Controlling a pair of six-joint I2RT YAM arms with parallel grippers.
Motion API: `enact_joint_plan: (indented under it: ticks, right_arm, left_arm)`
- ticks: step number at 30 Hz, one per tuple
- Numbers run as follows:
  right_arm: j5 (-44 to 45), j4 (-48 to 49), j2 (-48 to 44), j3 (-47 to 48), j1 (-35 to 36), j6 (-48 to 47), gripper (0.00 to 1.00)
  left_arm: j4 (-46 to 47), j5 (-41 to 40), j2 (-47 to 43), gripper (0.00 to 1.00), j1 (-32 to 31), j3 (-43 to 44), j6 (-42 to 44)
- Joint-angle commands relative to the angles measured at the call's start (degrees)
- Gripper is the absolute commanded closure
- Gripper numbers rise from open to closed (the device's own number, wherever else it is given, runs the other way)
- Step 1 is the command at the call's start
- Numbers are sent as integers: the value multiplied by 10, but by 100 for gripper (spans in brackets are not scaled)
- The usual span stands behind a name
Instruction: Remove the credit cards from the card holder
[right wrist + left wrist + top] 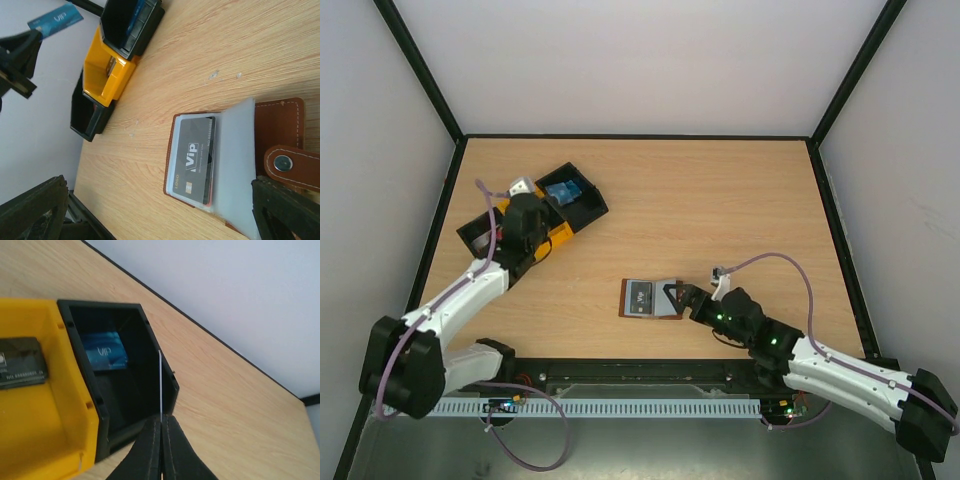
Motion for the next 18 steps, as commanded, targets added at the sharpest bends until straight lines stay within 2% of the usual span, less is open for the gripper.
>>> enact_joint_plan:
  ticks: [1,6,18]
  right_arm:
    - [-2,3,15,31,2,-24,2]
    - [2,-26,37,53,1,-32,2]
    - [11,-14,36,43,1,-2,2]
  left_arm:
    - [-5,-65,60,97,7,60,26]
    - [-61,-94,131,97,12,128,18]
    - [-41,-63,239,97,41,181,-1]
